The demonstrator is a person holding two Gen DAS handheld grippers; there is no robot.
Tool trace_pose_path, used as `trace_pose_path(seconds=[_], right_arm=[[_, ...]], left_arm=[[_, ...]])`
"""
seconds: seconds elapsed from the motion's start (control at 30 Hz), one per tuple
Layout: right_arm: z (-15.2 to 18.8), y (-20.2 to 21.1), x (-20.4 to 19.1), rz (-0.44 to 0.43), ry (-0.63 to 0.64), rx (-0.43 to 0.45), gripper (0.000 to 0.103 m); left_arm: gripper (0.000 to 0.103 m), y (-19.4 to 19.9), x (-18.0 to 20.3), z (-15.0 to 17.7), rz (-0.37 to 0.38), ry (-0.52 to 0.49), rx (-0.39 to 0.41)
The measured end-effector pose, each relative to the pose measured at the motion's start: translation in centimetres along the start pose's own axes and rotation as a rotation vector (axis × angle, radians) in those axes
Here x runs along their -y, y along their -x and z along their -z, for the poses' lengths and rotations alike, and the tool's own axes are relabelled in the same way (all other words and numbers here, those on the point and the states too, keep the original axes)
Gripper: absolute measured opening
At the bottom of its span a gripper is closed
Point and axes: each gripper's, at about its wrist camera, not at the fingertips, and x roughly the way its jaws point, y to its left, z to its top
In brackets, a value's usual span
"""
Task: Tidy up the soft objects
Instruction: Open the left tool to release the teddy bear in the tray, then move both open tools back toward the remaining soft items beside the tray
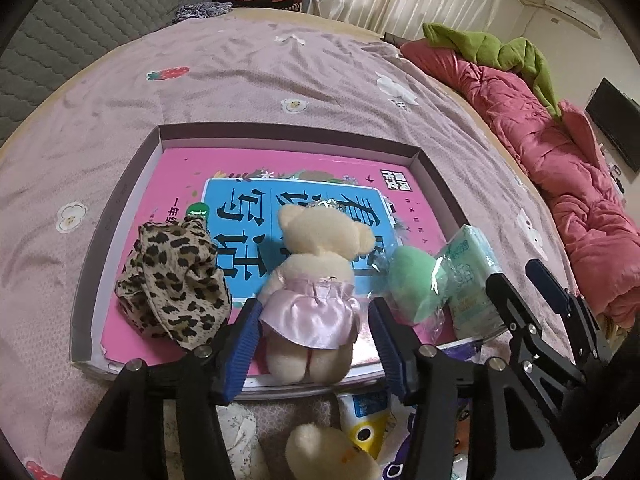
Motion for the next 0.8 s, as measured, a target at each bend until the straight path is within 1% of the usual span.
trace_pose_path(seconds=[0.3,0.37,0.43,0.57,0.63,0.8], right_arm=[[0.0,0.0,0.0,-0.002,-0.002,0.001,0.067],[0.0,0.0,0.1,-0.004,-0.001,0.002,0.067],[0.1,0.1,0.0,-0.005,0.000,0.007,0.068],[0.1,0.4,-0.1,-0.016,0.004,0.023,0.069],[0.0,0.6,-0.2,-0.017,0.006,0.032,0.072],[-0.1,1.3,-0.2,-0.025,0.003,0.056,0.073]], left_arm=[[0.055,1.3,0.0,-0.1,0.006,0.002,0.033],[0.057,1.7,0.1,-0.1,0.001,-0.006,0.044],[0.060,2.3,0.0,-0.1,-0.002,-0.005,0.056],[0.061,3.3,-0.2,0.2,0.004,-0.002,0.076],[0.062,4.0,-0.4,0.4,0.000,-0.001,0.092],[0.064,5.9,-1.1,0.8,-0.009,0.018,0.135]])
